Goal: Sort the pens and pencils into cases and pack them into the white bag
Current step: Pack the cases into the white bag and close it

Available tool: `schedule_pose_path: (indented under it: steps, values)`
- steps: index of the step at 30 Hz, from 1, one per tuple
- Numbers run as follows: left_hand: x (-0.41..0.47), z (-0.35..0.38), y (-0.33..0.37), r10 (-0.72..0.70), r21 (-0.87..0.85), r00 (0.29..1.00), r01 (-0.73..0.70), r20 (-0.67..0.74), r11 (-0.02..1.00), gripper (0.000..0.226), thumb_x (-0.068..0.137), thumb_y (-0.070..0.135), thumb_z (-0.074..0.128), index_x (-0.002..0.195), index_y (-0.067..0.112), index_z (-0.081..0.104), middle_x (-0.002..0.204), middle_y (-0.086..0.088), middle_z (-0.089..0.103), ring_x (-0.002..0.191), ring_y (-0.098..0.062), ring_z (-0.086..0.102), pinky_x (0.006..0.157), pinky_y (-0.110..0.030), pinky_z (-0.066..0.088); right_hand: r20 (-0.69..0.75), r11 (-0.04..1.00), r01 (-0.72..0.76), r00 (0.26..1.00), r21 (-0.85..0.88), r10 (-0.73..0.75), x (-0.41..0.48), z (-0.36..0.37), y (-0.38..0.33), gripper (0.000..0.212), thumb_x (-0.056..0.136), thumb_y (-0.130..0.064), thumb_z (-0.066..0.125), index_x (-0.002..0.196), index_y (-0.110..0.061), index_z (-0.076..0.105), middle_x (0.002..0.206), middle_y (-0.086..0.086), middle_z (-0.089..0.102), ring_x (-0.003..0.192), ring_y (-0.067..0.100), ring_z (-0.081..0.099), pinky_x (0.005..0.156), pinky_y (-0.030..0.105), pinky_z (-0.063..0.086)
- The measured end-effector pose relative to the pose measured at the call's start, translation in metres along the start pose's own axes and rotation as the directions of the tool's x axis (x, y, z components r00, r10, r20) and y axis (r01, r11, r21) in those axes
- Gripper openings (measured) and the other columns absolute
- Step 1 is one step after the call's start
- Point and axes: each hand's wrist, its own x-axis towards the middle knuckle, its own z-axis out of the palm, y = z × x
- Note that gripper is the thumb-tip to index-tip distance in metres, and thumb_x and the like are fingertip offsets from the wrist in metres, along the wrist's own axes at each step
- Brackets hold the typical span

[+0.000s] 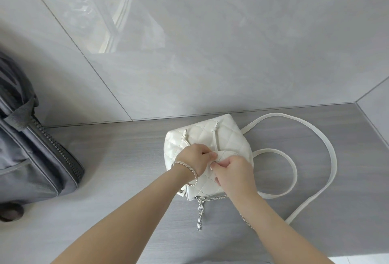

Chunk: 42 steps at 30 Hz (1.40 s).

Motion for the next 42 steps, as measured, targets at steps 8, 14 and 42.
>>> schedule_pose_path:
  steps: [8,14,42]
  values:
    - [-0.015,0.017,-0.013,0.073,-0.224,0.983,-0.110,-0.168,0.968,0.015,0.082,0.031,0.064,0.085,0.016,0.062,0.074,0.013,0.052,0.078,-0.011,0.053,0.067,-0.019,0.042,0.314,0.915,-0.256,0.937,0.313,0.155,-0.002,-0.023,-0.006,0.022,0.083,-0.011,0.066,0.062,-0.005,0.061,0.053,0.008,0.059,0.037,0.011,0.057,0.042,0.020,0.049]
    - [-0.027,0.022,-0.057,-0.282,-0.334,0.818,0.118,-0.502,0.935,0.121,0.038,0.058,0.082,0.140,0.016,0.032,0.142,-0.009,0.028,0.132,-0.024,0.027,0.110,-0.036,0.022,-0.154,0.995,0.025,0.988,0.092,-0.010,0.002,-0.051,0.022,0.023,0.080,-0.028,0.068,0.097,-0.016,0.059,0.093,0.000,0.061,0.086,0.016,0.058,0.071,0.025,0.043]
    - [0.021,0.134,0.145,-0.163,-0.703,0.976,0.216,0.143,0.678,0.100,0.041,0.047,0.085,0.123,0.020,0.033,0.122,-0.002,0.049,0.106,-0.023,0.055,0.091,-0.045,0.050,-0.177,0.905,-0.151,0.955,0.398,0.237,0.051,-0.256,0.106,0.041,0.090,-0.048,0.045,0.122,-0.023,0.049,0.112,0.004,0.060,0.083,0.011,0.058,0.062,0.026,0.046]
